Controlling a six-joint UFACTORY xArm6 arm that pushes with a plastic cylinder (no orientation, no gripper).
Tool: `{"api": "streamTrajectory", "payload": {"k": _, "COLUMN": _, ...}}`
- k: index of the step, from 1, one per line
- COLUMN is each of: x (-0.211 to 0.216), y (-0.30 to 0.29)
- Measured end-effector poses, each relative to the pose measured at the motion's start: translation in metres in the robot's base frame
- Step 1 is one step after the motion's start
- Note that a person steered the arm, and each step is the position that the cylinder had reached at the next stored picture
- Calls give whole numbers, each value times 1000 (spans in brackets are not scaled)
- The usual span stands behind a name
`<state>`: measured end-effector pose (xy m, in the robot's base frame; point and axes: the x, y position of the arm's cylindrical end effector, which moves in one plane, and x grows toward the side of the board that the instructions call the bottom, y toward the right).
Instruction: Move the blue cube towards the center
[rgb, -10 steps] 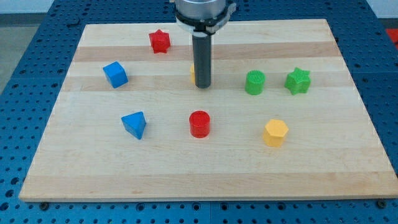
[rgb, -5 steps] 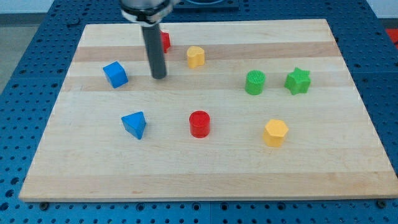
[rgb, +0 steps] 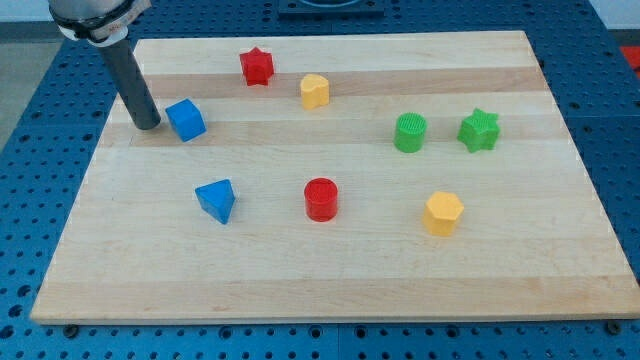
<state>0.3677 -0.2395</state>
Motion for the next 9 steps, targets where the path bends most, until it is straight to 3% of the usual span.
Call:
{"api": "streamTrajectory", "payload": {"k": 4, "x": -19, "y": 58}}
{"api": "streamTrajectory", "payload": {"k": 6, "x": 4, "y": 114}}
{"api": "streamTrajectory", "payload": {"k": 9, "x": 38, "y": 106}}
